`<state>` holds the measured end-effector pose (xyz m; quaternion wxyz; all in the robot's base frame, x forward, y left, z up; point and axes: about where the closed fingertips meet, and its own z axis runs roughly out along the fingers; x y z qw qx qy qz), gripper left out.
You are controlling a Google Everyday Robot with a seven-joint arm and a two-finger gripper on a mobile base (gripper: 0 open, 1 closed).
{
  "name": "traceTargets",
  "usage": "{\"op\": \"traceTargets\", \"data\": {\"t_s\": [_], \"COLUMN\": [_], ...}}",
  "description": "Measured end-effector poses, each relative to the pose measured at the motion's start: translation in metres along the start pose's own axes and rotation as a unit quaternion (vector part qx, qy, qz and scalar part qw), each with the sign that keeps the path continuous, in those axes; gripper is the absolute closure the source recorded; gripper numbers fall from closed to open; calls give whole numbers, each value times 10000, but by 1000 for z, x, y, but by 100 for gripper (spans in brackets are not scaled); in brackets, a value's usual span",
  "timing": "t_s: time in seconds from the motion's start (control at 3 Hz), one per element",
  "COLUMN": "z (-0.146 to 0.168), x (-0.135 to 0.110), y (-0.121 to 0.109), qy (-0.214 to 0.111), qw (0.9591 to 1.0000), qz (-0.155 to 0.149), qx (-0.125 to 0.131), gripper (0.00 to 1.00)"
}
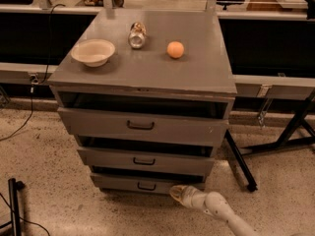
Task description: Close bottom drawer
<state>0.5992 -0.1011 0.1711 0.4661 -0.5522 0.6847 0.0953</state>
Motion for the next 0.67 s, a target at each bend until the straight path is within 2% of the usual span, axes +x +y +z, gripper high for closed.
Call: {"op": "traceTargets", "data": {"t_s": [0.33, 0.67], "z": [-12, -19], "x": [0, -11], "y": [24, 62], "qy": [-108, -142], "qw": [9999, 9993], "qz": [5, -5], "qx": [-76, -333], "gripper": [100, 100]}}
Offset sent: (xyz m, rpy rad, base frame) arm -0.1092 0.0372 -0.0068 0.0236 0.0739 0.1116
